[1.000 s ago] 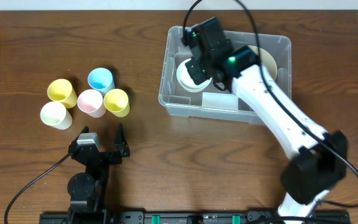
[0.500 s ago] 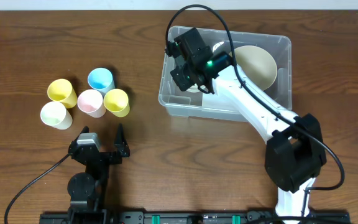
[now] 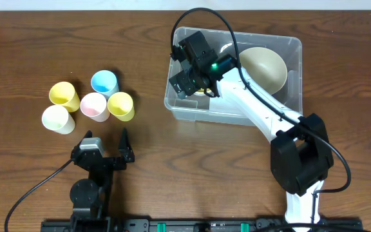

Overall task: Pack container
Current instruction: 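Carry the yellow cup into the bin and stack it on the white cup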

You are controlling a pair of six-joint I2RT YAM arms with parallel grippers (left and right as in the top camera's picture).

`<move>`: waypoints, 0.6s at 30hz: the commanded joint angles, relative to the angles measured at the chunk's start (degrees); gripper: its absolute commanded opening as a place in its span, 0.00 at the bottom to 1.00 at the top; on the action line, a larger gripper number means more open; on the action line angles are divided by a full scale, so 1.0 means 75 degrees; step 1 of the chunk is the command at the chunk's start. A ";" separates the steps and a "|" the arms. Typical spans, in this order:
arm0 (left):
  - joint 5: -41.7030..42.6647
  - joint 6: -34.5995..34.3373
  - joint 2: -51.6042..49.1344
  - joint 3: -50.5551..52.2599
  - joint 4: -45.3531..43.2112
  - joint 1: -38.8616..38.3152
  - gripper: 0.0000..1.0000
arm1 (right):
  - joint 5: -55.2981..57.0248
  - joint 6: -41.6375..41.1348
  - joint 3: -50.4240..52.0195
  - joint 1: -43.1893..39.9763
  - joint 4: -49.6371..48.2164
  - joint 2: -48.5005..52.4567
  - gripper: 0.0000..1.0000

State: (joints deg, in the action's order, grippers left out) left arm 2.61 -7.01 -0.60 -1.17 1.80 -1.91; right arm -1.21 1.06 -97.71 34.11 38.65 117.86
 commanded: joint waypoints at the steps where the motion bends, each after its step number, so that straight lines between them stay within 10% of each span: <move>1: -0.0125 0.0134 0.0041 0.0125 0.0297 0.0047 0.98 | 0.0388 -0.0248 -0.0061 0.0055 -0.0017 0.0000 0.99; 18: -0.0125 0.0134 0.0041 0.0125 0.0297 0.0047 0.98 | 0.4191 -0.5791 -0.2133 -0.2430 0.5362 -0.2509 0.99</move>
State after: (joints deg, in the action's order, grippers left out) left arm 2.59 -7.01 -0.60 -1.17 1.80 -1.91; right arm 25.12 -29.95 -112.99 20.84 75.48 102.61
